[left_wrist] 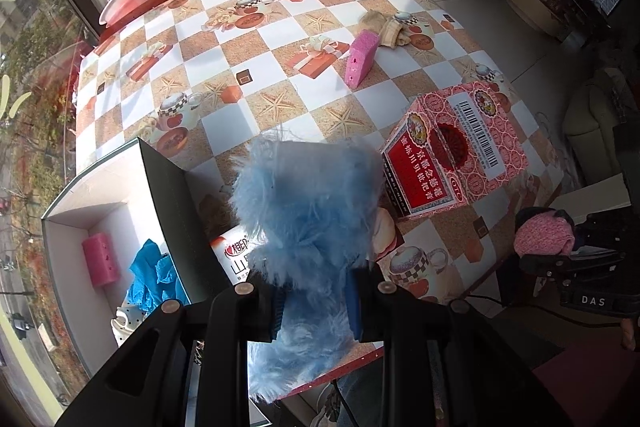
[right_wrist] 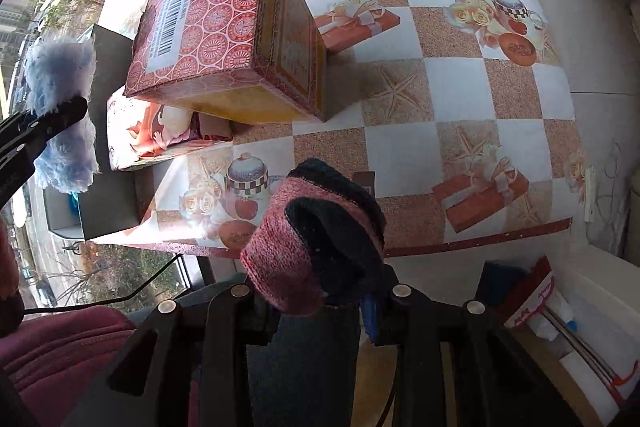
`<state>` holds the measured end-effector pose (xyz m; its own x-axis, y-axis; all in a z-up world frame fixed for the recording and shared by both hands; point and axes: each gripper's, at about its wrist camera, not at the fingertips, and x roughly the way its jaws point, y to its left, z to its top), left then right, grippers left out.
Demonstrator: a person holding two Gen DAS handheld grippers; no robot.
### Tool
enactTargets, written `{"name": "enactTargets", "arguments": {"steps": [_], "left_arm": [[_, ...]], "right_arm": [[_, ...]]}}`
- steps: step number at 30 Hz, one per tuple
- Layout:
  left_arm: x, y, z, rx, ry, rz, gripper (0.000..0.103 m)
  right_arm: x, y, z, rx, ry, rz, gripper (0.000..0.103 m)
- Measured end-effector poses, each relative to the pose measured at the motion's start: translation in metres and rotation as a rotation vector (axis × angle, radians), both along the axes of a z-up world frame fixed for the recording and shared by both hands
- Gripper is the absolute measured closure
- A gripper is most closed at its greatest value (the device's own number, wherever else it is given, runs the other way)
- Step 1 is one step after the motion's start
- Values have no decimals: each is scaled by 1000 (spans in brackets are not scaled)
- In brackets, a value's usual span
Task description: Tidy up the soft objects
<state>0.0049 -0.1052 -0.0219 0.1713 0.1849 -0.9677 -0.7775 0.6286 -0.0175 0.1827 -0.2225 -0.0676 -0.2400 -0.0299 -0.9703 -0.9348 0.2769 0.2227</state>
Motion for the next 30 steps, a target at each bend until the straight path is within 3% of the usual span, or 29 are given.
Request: {"name": "enactTargets", "arguments": {"steps": [10, 18, 30], "left_arm": [[-18, 2, 17, 65, -41, 53, 76], [-46, 14, 30, 108, -75, 158, 76], [-97, 29, 45, 155, -127, 349, 76]], "right_arm": [[-48, 9, 34, 98, 17, 203, 71], [-82, 29, 66, 177, 6, 347, 71], [-113, 70, 106, 284, 40, 382, 71]]}}
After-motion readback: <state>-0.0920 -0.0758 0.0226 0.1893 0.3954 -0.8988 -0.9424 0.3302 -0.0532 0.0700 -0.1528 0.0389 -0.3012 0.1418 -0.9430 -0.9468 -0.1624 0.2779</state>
